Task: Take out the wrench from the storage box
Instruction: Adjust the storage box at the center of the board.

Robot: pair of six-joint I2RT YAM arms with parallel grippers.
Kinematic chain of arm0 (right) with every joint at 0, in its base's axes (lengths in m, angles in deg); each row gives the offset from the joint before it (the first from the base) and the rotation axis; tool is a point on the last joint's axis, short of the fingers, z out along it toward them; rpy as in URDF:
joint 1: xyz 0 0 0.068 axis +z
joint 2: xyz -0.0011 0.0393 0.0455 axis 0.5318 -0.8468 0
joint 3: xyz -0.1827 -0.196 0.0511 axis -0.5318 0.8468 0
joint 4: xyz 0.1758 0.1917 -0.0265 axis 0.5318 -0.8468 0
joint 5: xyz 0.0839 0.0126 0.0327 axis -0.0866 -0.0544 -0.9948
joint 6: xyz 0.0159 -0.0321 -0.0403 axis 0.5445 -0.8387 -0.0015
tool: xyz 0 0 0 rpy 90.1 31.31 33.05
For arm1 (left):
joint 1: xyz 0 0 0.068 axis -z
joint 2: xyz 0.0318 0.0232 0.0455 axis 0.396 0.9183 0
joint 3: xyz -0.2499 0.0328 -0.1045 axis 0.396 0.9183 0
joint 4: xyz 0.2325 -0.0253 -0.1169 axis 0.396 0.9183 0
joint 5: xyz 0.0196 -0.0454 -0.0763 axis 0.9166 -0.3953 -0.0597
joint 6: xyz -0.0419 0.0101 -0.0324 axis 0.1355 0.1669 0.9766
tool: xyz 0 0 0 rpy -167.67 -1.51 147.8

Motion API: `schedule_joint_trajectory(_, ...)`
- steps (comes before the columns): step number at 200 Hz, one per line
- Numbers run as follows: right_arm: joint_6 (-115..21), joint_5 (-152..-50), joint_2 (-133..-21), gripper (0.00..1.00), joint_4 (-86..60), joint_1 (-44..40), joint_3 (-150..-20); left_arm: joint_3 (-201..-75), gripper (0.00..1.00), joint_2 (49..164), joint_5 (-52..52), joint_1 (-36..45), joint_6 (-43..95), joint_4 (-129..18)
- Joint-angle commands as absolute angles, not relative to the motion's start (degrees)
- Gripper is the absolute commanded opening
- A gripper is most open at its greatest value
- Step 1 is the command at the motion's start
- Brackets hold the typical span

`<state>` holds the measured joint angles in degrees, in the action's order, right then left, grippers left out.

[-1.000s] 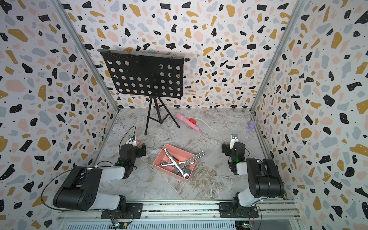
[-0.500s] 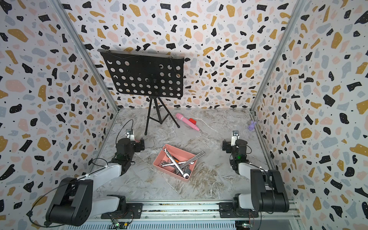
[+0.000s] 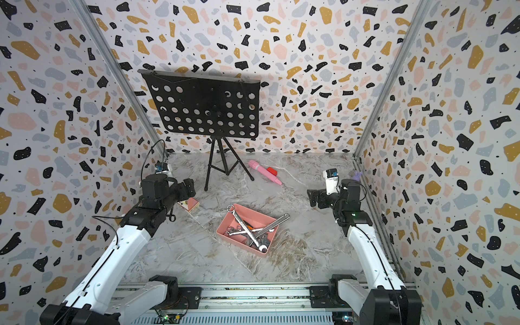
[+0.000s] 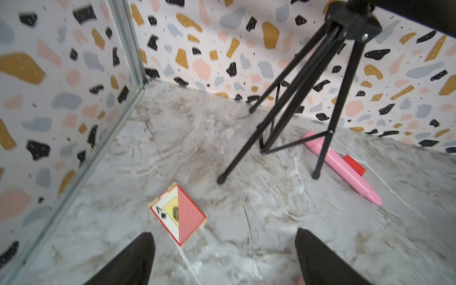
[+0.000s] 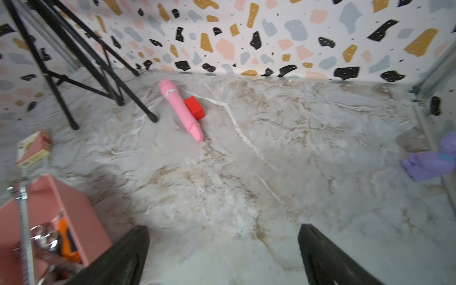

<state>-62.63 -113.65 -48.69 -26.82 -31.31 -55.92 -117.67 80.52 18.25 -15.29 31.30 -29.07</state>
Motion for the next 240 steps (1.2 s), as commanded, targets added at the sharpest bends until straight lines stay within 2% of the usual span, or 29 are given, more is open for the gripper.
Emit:
schedule_joint_trajectory(1, -61.84, -124.79, -46.95, 0.97, -46.52, -30.79, -61.60, -118.25, 0.90, 78.57, 11.86, -12.74, 44.44, -12.61)
schedule_joint_trajectory(39, -63.19, -129.91, -48.15, 0.94, -59.16, -28.15, -68.93, -116.94, 0.88, 75.91, 10.47, -5.17, 58.14, -5.41)
schedule_joint_trajectory(63, -65.50, -128.96, -49.73, 1.00, -66.18, -25.73, -72.25, -115.28, 0.87, 74.01, 10.65, -2.29, 67.45, -1.78)
schedule_joint_trajectory(93, -65.51, -125.86, -49.92, 1.00, -67.77, -23.04, -72.43, -111.45, 0.83, 73.46, 12.31, 4.71, 81.79, -1.21)
schedule_joint_trajectory(151, -63.00, -120.08, -50.75, 1.00, -65.98, -17.34, -71.59, -114.25, 0.78, 80.83, 20.88, 20.60, 102.21, -1.98)
schedule_joint_trajectory(202, -61.11, -118.76, -51.38, 1.00, -63.33, -14.17, -71.10, -116.61, 0.70, 90.13, 20.75, 24.48, 106.27, -9.39)
schedule_joint_trajectory(240, -61.72, -118.02, -51.85, 1.00, -63.57, -13.32, -70.82, -119.34, 0.59, 96.92, 17.72, 26.08, 105.20, -9.79)
